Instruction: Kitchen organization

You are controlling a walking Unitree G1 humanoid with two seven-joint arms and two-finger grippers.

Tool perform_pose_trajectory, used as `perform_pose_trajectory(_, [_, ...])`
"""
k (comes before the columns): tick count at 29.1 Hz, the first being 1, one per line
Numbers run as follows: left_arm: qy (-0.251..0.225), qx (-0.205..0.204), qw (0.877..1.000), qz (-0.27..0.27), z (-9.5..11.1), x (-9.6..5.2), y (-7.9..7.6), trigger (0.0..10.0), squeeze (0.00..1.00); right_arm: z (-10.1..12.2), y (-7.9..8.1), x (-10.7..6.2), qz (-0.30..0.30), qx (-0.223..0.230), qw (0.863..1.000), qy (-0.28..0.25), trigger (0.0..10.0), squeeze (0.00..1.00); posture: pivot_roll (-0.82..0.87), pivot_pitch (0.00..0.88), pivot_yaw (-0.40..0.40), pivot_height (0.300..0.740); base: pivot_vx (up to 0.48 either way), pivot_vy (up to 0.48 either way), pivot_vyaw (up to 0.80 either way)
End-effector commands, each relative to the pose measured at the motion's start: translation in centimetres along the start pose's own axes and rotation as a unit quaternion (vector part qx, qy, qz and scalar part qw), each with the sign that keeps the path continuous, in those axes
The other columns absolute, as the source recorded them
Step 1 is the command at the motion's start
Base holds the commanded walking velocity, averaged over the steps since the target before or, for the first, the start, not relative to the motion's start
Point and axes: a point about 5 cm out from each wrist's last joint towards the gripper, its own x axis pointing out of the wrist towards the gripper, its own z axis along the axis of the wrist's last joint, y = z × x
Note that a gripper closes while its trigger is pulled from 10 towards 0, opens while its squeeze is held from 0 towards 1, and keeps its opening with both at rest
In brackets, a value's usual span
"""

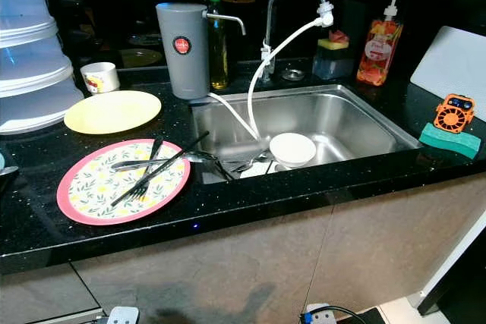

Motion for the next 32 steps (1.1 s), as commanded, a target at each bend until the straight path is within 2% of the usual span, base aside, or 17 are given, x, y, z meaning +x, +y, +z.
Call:
perform_pose_trajectory(1, [0.009,0.004,1.0,0.005,-0.4,-0.16,0.5,10.0,0.0,0.27,0.15,0.06,0.001,-0.003,1.0,-0.002,10.0,0.0,0.02,0.0,-0.019,0.74,0.0,0.0,0.0])
perform_pose_trajectory(19, [0.009,0.008,1.0,0.006,-0.63,-0.3,0.7,10.0,0.0,-0.45,0.39,0.01,0.004,-0.005,1.0,0.007,10.0,0.0,0.03,0.0,-0.014,0.74,0.0,0.0,0.0])
perform_pose_trajectory(32, [0.009,0.009,1.0,0.003,-0.41,-0.19,0.66,10.0,0.0,-0.15,0.17,0.02,0.001,-0.005,1.0,0.004,10.0,0.0,0.02,0.0,-0.011,0.74,0.0,0.0,0.0])
